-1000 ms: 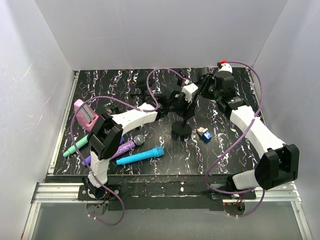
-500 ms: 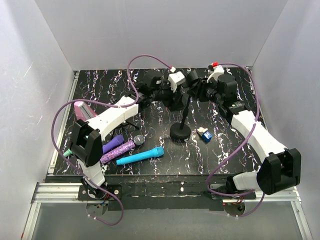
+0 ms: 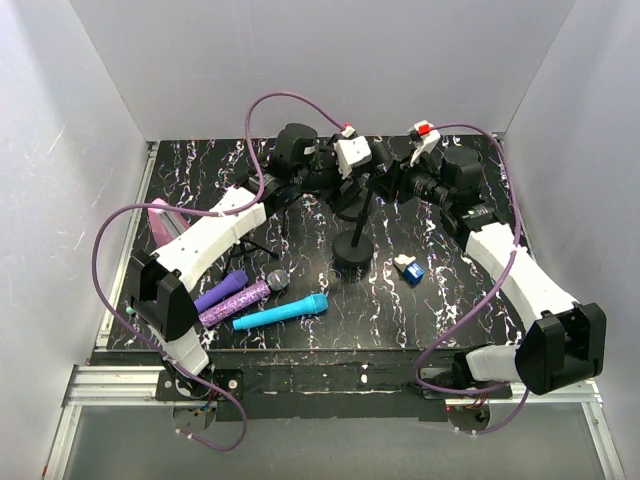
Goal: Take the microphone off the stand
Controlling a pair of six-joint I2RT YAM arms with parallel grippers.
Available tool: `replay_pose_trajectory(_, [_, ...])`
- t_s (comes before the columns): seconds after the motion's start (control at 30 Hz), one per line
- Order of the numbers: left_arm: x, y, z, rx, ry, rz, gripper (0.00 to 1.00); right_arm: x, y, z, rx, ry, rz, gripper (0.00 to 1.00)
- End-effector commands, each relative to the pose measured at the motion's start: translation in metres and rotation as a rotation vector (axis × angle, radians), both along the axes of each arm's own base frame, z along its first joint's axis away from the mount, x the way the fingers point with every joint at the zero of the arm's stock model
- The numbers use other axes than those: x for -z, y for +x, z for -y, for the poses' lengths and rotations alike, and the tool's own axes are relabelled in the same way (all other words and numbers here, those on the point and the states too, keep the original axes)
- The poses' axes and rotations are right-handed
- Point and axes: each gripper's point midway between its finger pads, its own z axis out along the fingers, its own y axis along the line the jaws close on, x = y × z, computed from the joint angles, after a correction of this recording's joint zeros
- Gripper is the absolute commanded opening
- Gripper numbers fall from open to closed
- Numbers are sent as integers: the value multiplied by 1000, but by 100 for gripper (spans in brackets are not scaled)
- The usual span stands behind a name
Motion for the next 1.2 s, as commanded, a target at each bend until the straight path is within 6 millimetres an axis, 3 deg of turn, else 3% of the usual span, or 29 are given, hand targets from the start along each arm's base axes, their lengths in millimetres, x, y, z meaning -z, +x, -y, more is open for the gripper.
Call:
replay_pose_trajectory(0.0, [-63,0,-5,9,-46,196,73,-44,-11,-6,-81,12,197,1])
replay_pose_trajectory(0.17, [-63,8,-7,-30,-38,199,73,-57,1,10,-41,-20,255,1])
replay_pose_trajectory(0.33, [-62,8,-7,-45,-61,185,73,-65,22,39,39,-26,265,1])
replay_pose_trajectory(0.6, [-68,11,-2,-51,-93,178,73,-66,68,88,193,-12,254,1])
replay_pose_trajectory(0.83, [-73,13,-1,-62,-108,170,73,-72,103,114,309,-19,280,1])
replay_pose_trajectory(1.0, [-75,11,-1,-67,-115,161,74,-63,123,121,356,-34,263,1])
replay_pose_trajectory(1.17, [-76,12,-5,-81,-112,168,74,-39,134,125,381,-50,204,1])
